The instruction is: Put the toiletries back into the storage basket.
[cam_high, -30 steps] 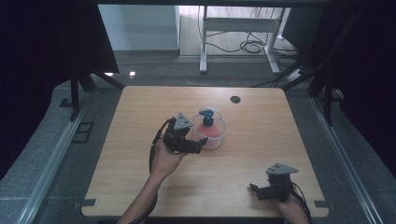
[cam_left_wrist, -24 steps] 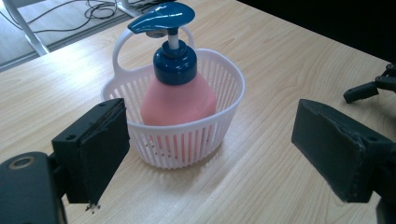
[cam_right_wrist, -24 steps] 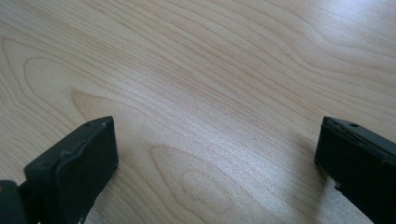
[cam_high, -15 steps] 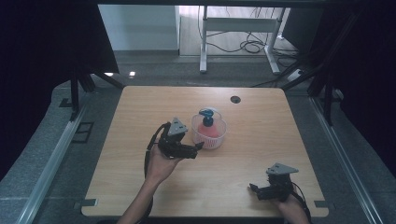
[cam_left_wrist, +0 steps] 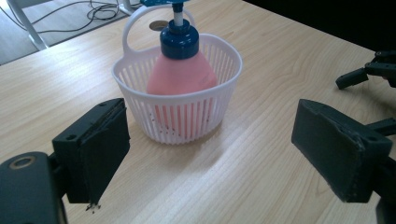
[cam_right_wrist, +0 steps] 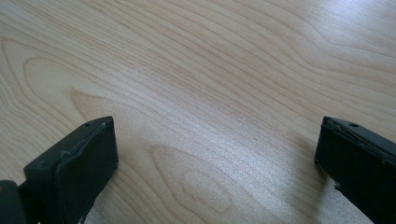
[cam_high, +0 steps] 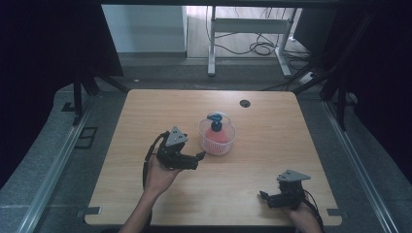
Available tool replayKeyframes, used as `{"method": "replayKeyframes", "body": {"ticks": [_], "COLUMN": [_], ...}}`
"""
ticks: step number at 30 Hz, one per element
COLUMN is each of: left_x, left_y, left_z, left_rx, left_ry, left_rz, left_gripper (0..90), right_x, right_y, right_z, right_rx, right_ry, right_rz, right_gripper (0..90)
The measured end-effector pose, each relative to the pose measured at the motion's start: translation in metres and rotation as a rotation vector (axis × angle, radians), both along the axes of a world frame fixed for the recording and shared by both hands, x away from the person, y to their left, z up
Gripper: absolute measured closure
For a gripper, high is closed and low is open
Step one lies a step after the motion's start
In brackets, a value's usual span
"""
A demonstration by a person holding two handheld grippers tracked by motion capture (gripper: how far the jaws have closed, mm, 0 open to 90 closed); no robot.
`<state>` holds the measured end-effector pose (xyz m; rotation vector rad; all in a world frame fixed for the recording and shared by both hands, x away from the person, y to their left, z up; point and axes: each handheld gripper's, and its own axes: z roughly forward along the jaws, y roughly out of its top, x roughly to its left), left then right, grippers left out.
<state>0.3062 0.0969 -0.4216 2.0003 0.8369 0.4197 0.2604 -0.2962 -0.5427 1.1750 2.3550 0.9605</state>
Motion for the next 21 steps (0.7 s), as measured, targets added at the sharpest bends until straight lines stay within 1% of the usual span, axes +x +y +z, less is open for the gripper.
{"method": "replayKeyframes", "body": {"ticks": [9, 21], "left_x": [-0.007, -0.019], "left_y": [0.010, 0.027], "left_z": [-0.007, -0.019], "left_rx": [-0.001, -0.039], "left_ry": [0.009, 0.024], "left_rz": [0.011, 0.029], "left_gripper": [11.3, 11.3], "right_x": [0.000, 0.000], "right_y": [0.000, 0.000], "right_z": [0.000, 0.000], "right_rx": [0.002, 0.003], "right_ry": [-0.001, -0.001], "right_rz": [-0.002, -0.005], "right_gripper": [0.0, 0.0]}}
